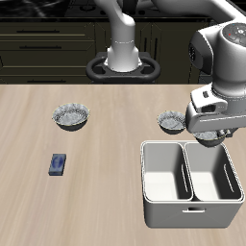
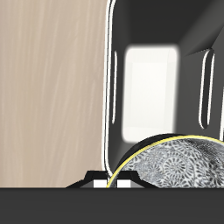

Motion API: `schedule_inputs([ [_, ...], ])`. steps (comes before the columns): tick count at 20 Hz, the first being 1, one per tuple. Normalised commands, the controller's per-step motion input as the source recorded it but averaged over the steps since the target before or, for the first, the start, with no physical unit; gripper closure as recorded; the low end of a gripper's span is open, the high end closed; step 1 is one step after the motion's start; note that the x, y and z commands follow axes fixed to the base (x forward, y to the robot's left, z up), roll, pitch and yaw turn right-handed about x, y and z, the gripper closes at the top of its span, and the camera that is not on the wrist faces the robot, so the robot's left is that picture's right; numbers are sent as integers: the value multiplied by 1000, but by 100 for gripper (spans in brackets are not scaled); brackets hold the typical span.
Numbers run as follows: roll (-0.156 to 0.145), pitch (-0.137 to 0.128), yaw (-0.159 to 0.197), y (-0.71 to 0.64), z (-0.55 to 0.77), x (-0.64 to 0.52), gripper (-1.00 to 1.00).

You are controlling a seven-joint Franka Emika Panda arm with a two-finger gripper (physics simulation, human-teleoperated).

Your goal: Place the smallest bowl in the left side of the drainer

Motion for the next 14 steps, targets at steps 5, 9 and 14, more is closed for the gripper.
schedule_inputs([
  [5,21,9,10,15,8,-59,-100],
  [9,-11,-3,-17,-119,51,-17,-100],
  [14,-19,-18,4,-111,44,-32,-100],
])
